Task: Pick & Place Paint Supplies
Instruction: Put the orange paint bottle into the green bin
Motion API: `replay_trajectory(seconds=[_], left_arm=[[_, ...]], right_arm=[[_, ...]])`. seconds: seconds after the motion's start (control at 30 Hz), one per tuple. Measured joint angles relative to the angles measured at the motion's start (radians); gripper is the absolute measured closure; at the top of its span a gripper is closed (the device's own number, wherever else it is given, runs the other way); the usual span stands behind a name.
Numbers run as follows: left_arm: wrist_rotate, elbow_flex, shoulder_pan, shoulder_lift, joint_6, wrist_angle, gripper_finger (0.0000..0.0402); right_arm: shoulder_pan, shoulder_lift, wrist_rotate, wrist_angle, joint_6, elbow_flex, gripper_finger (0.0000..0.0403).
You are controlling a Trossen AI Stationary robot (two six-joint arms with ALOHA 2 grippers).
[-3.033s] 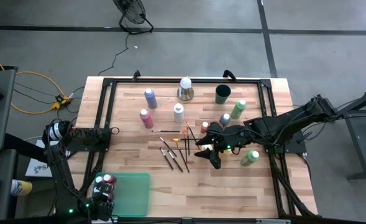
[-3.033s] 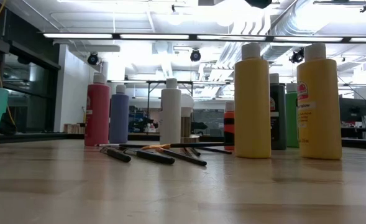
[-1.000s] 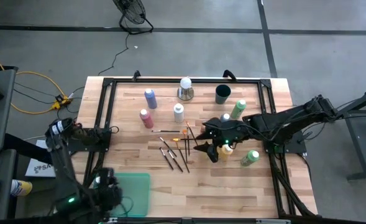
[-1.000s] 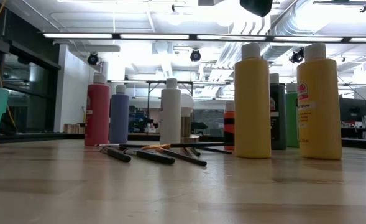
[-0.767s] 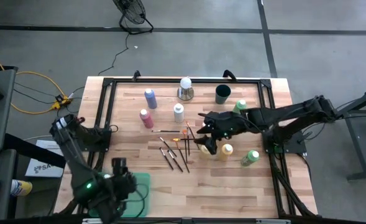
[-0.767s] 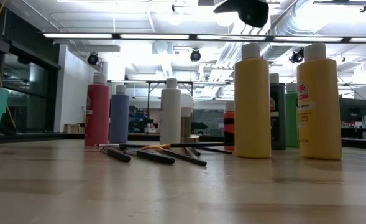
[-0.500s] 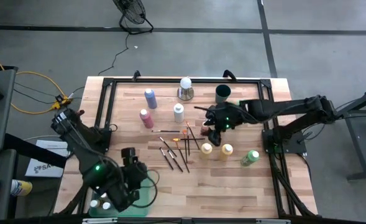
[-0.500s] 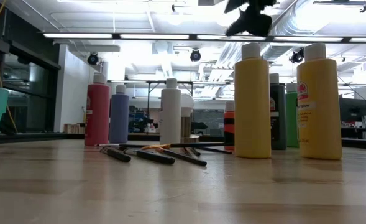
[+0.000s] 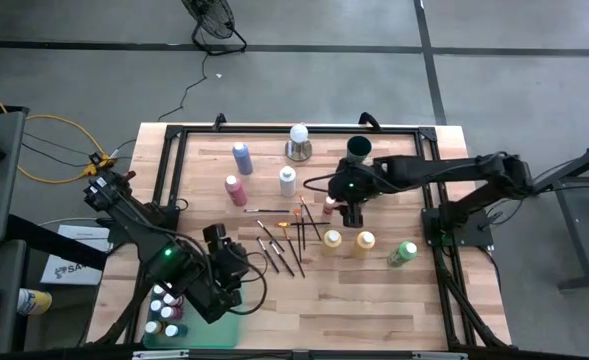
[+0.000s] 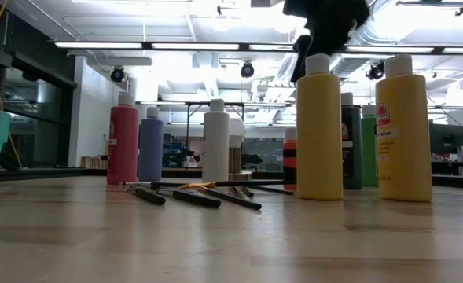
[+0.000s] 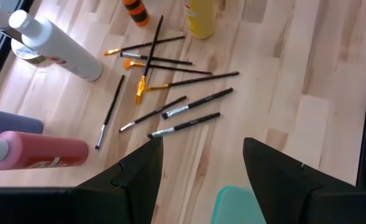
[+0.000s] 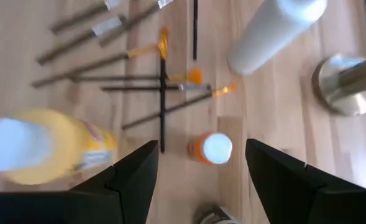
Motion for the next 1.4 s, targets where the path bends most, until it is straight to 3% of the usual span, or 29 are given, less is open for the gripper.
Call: replay_trajectory(seconds=[0.47, 0.63, 1.17, 1.4], left_arm=[[-0.024, -0.001, -0.003, 0.000, -0.075, 0.006, 0.0185], [-0.029, -0.001, -0.003, 0.000, -0.075, 0.004, 0.0185], [-0.029, -0.001, -0.003, 0.000, -0.075, 0.005, 0.0185], [-0.029, -0.001, -0.003, 0.000, -0.075, 0.005, 0.0185]], right_arm=[[-0.077, 0.059, -0.056, 0.059, 0.034, -0.134, 0.0168], [-0.076, 0.059, -0.056, 0.171, 0.043, -0.196, 0.0168], [-0.075, 0.059, -0.029, 0.317, 0.044, -0.280, 0.0168], [-0.075, 0.128, -0.042, 0.361, 0.043, -0.282, 0.0168]])
